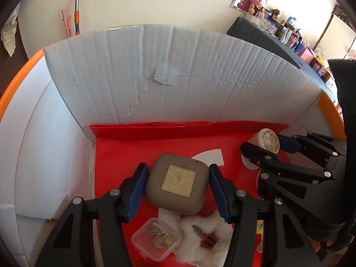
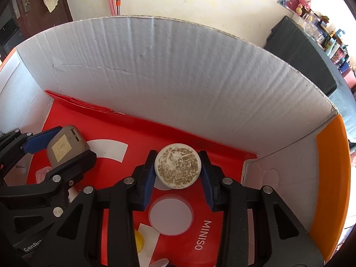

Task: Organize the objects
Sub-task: 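Lower grey case onto box floor with left tool while right tool lowers white jar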

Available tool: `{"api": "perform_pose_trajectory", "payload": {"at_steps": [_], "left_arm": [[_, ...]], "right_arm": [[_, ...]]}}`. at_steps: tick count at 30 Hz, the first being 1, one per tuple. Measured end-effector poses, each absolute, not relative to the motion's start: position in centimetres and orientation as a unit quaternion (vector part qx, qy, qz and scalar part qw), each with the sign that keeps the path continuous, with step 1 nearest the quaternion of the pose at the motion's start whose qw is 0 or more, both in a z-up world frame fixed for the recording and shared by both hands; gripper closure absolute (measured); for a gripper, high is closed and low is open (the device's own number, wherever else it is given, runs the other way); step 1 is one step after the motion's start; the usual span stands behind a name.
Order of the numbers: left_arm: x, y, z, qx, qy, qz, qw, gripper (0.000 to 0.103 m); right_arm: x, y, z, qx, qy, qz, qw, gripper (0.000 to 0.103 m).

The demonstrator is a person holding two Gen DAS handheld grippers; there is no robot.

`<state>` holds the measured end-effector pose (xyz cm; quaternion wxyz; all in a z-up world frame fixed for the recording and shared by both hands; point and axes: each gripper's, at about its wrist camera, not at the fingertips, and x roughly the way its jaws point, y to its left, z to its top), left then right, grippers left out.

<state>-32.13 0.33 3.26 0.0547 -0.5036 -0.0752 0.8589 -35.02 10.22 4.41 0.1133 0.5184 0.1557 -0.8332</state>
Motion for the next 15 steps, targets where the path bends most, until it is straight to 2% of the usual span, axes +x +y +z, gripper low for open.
{"api": "perform_pose_trajectory", "payload": {"at_steps": [15], "left_arm": [[-32.81, 0.61, 3.35, -0.503, -0.073, 0.859, 0.051, 0.045]], "right_arm": [[-35.18, 10.67, 4.43, 0.517, 0.162, -0.833, 0.112, 0.063]]}}
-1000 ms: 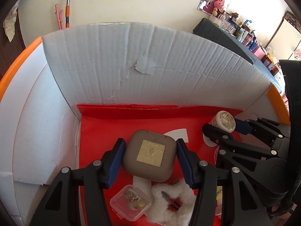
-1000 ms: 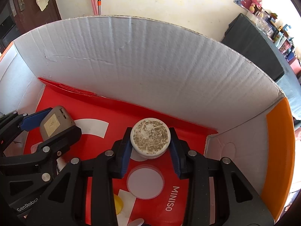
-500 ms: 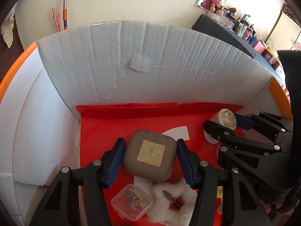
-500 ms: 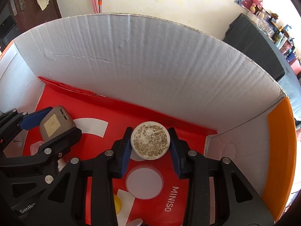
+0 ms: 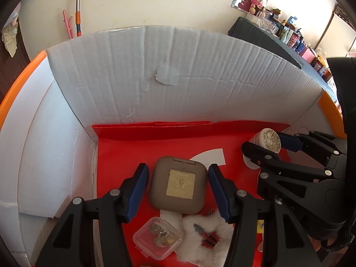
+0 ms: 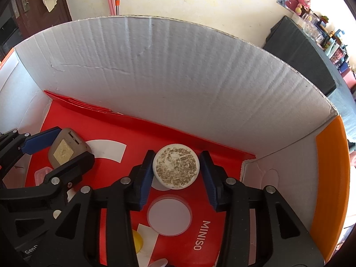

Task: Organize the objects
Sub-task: 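Lower grey case onto box floor with left tool while right tool lowers white jar, then open both tools and lift them out of the box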

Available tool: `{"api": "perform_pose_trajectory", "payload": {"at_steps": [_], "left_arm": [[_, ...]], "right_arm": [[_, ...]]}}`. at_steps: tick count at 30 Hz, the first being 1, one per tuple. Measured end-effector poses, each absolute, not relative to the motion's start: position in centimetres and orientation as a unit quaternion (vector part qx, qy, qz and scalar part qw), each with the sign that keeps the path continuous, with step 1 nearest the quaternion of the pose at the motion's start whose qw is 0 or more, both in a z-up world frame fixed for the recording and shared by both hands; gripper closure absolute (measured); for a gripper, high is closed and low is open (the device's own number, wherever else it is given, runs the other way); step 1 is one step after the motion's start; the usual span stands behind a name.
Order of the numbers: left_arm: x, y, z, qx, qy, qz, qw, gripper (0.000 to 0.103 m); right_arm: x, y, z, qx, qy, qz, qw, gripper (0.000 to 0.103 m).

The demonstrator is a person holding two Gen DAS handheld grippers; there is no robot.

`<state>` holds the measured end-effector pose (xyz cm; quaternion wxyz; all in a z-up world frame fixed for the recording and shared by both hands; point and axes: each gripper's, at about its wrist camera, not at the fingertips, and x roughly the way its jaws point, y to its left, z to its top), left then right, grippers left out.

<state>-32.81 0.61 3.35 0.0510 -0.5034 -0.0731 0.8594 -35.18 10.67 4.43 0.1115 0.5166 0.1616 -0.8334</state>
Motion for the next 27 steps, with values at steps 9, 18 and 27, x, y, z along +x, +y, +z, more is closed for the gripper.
{"api": "perform_pose_trajectory", "payload": {"at_steps": [9, 18, 27], "left_arm": [[-33.1, 0.5, 3.5, -0.504, -0.08, 0.858, 0.053, 0.045], [-32.3, 0.2, 4.5, -0.494, -0.083, 0.864, 0.054, 0.043], [-30.2, 0.0, 6.3, -0.479, -0.081, 0.872, 0.061, 0.037]], "right_arm": [[-34.8, 10.7, 4.7, 0.512, 0.164, -0.836, 0.11, 0.061], [-33.8, 11.4, 5.9, 0.502, 0.162, -0.842, 0.111, 0.056], [-32.7, 11.9, 8.1, 0.484, 0.157, -0.853, 0.113, 0.056]]}}
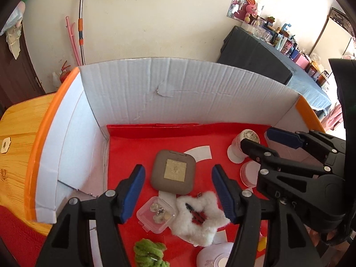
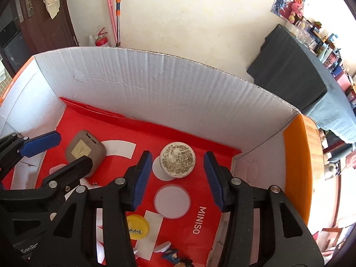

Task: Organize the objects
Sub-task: 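Open both tools and lift them out of the box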

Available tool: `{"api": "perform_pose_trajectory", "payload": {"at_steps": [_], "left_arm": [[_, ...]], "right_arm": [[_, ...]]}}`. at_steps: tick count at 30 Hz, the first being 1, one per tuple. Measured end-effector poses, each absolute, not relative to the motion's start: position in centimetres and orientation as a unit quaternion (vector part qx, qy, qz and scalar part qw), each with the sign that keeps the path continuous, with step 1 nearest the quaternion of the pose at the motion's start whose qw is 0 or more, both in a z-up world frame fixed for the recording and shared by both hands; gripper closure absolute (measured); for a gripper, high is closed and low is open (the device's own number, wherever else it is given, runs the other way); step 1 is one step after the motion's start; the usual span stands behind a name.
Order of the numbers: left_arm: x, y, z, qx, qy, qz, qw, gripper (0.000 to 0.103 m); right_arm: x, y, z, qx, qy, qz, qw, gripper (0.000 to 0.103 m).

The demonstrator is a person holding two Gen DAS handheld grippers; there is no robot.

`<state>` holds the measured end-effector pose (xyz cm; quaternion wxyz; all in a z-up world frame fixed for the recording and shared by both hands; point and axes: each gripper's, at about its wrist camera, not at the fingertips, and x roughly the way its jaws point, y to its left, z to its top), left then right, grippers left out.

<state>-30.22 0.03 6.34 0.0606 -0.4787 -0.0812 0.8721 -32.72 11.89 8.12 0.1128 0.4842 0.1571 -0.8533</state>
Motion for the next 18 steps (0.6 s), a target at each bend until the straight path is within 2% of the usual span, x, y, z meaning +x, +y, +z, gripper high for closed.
{"api": "perform_pose_trajectory", "payload": {"at_steps": [7, 9, 12, 18], "left_arm": [[-28.1, -0.4, 8.1, -0.465, -0.085, 0.879, 0.064, 0.035], [-27.3, -0.4, 8.8, -0.455, -0.08, 0.885, 0.062, 0.031], [-26.0, -0.5, 10.0, -0.438, -0.073, 0.894, 0.065, 0.03], [-23.0, -0.8, 11.8, -0.402, -0.06, 0.911, 0.064, 0.024]], "right_arm": [[-31.1, 12.8, 10.2, 0.465, 0.153, -0.864, 0.116, 0.053], [-31.4, 13.2, 10.7, 0.459, 0.15, -0.868, 0.118, 0.052], [-31.9, 14.0, 11.6, 0.449, 0.146, -0.873, 0.12, 0.047], [-28.9, 14.4, 13.0, 0.426, 0.138, -0.885, 0.123, 0.047]]}}
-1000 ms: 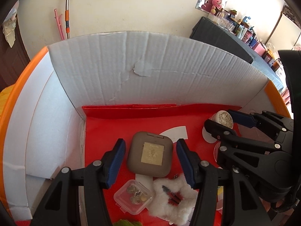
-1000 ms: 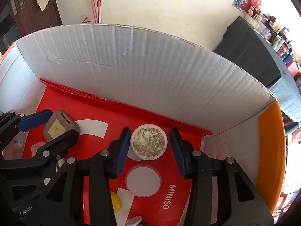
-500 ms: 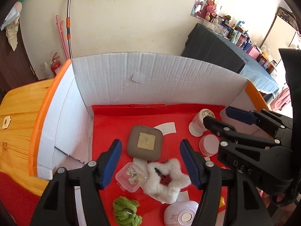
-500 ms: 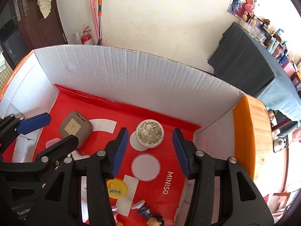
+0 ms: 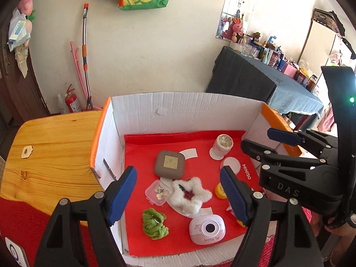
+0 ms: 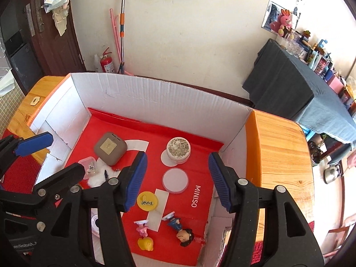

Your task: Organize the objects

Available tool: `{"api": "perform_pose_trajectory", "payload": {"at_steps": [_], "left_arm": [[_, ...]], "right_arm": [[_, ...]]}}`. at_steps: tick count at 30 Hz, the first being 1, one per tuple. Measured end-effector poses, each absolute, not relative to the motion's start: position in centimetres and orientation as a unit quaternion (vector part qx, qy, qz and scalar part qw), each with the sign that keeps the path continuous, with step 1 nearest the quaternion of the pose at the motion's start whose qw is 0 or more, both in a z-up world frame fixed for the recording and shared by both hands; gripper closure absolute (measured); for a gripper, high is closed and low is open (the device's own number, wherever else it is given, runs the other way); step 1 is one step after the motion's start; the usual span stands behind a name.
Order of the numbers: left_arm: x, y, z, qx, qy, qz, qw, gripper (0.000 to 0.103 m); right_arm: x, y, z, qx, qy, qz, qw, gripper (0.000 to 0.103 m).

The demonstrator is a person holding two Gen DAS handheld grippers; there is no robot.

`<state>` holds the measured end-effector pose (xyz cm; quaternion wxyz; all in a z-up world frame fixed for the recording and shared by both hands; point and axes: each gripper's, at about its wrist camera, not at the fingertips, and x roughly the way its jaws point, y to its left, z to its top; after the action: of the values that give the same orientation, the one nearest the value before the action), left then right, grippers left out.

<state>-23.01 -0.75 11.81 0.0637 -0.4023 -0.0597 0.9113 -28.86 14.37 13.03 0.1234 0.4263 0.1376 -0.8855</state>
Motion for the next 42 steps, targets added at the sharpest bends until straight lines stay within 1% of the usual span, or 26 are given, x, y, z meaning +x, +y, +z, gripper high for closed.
{"api": "perform_pose_trajectory", "payload": {"at_steps": [2, 3, 7, 9, 16, 19, 23, 26, 33, 35, 38, 42], "left_arm": [[-22.0, -0.7, 12.4, -0.392, -0.057, 0.916, 0.063, 0.021], [-21.6, -0.8, 12.5, -0.387, -0.055, 0.918, 0.065, 0.02], [-19.8, -1.1, 13.2, -0.367, -0.051, 0.927, 0.064, 0.019], [-18.8, -1.4, 13.5, -0.356, -0.053, 0.931, 0.063, 0.017], [-16.1, -2.0, 13.7, -0.32, -0.048, 0.945, 0.051, 0.013], [-15.5, -2.2, 13.0, -0.315, -0.048, 0.947, 0.046, 0.012], [-15.2, -2.4, 11.6, -0.315, -0.054, 0.947, 0.042, 0.012], [-15.0, -2.4, 10.3, -0.314, -0.051, 0.947, 0.035, 0.007], [-15.1, -2.1, 7.4, -0.313, -0.035, 0.949, 0.022, 0.003], [-15.2, -2.2, 6.9, -0.311, -0.036, 0.95, 0.018, 0.003], [-15.4, -2.2, 6.5, -0.303, -0.032, 0.952, 0.012, 0.0], [-15.7, -2.2, 6.0, -0.295, -0.028, 0.955, 0.005, 0.0]], "right_arm": [[-27.9, 14.6, 13.5, 0.419, 0.132, -0.889, 0.128, 0.046], [-27.4, 14.7, 13.6, 0.415, 0.13, -0.891, 0.131, 0.043], [-25.7, 15.1, 14.4, 0.395, 0.131, -0.899, 0.134, 0.041], [-24.8, 15.3, 14.6, 0.386, 0.128, -0.903, 0.137, 0.039], [-21.3, 16.7, 15.3, 0.355, 0.097, -0.916, 0.158, 0.033], [-19.7, 17.2, 15.2, 0.337, 0.09, -0.924, 0.16, 0.03], [-18.1, 17.8, 14.4, 0.317, 0.087, -0.931, 0.156, 0.022], [-17.5, 18.2, 13.3, 0.309, 0.085, -0.935, 0.151, 0.016], [-18.0, 19.2, 10.4, 0.309, 0.067, -0.939, 0.135, 0.015], [-18.4, 19.4, 9.5, 0.314, 0.065, -0.938, 0.131, 0.014], [-18.8, 19.5, 8.6, 0.313, 0.065, -0.939, 0.124, 0.014], [-19.3, 19.6, 7.7, 0.314, 0.066, -0.94, 0.117, 0.014]]}}
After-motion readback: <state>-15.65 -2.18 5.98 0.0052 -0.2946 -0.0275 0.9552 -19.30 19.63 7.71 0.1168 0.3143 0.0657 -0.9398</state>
